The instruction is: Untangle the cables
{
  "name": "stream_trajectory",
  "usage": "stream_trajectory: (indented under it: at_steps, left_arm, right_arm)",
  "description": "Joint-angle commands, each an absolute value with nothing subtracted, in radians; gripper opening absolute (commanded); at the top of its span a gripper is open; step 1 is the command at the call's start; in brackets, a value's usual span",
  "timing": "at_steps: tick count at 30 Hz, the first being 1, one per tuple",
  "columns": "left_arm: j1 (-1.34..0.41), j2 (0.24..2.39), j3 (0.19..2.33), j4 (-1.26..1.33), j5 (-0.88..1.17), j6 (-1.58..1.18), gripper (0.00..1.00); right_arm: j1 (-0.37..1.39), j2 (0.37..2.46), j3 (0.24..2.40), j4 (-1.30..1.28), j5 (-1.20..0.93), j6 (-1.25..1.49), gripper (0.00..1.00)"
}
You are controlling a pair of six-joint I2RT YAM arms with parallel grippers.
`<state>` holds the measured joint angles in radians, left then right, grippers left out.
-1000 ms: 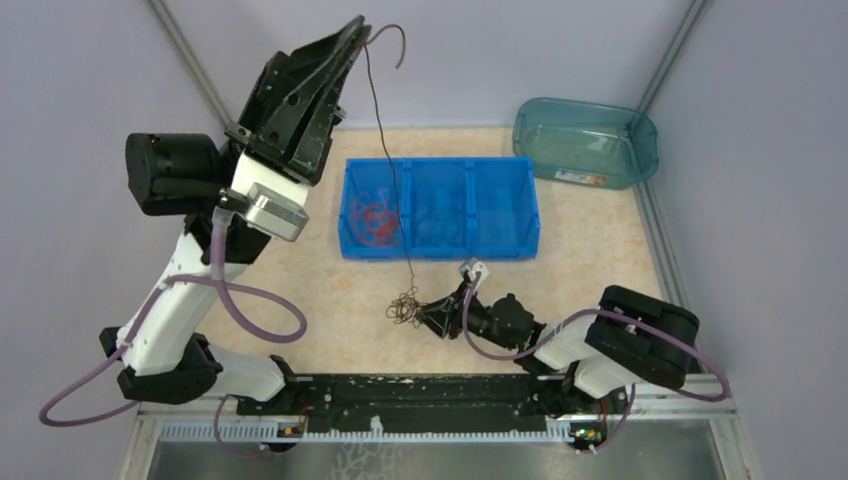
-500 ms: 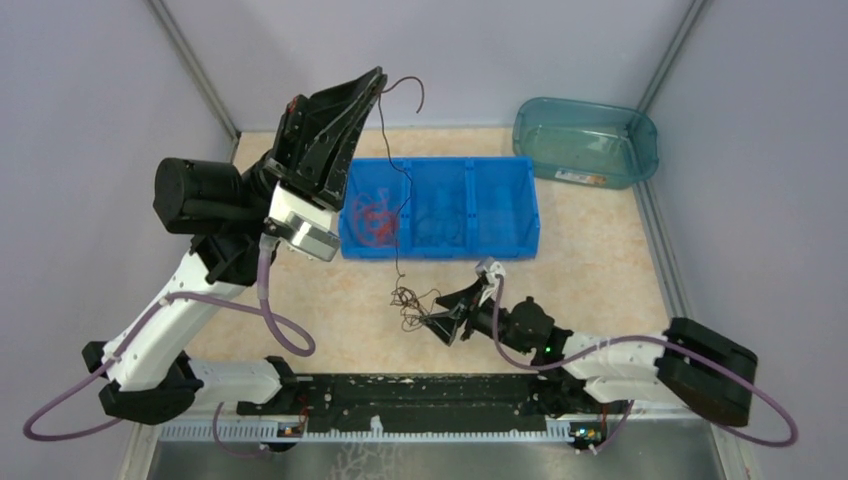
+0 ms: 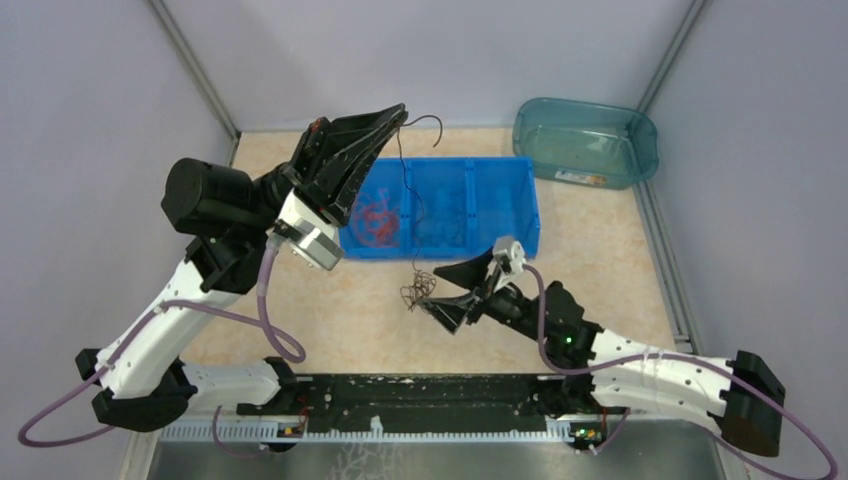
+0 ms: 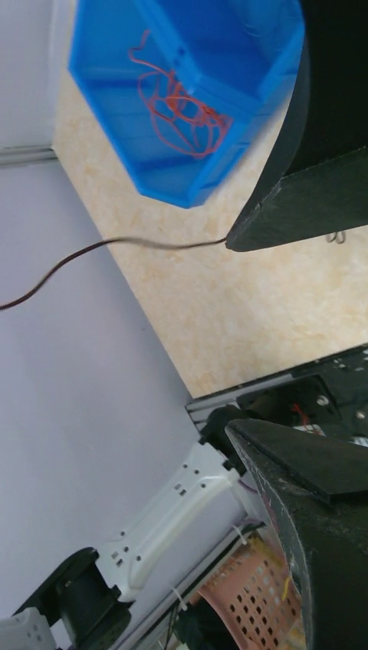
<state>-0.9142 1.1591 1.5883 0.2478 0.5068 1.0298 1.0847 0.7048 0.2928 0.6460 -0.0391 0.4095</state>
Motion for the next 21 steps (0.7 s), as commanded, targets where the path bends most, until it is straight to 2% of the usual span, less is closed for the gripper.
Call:
stream_trajectory:
  at_steps: [1, 5, 10, 15, 21]
  left_arm:
    - [-0.918, 1.152, 1.636, 0.198, 0.565, 0.949, 0.00]
    - [-0.919, 1.164, 1.679, 0.169, 0.576, 0.913, 0.00]
    - [-0.919, 1.179, 1.726, 0.154, 0.594, 0.898, 0.00]
    - [-0.921, 1.190, 1.753, 0.147, 0.613, 0.904, 0.00]
    - [-0.920, 1.188, 1.746, 0.129, 0.619, 0.935, 0.00]
  right_arm:
    - [1.094, 0.851, 0.481, 0.708, -0.014, 0.243, 0.81]
    - [1.092, 1.006, 0.585, 0.672, 0.101, 0.156, 0.80]
    - [1.088, 1.090, 0.572, 0.716, 0.176, 0.133, 0.72]
    - [1.083, 1.087, 0.519, 0.783, 0.103, 0.181, 0.66]
    - [1.039, 0.941, 0.458, 0.764, -0.153, 0.351, 0.63]
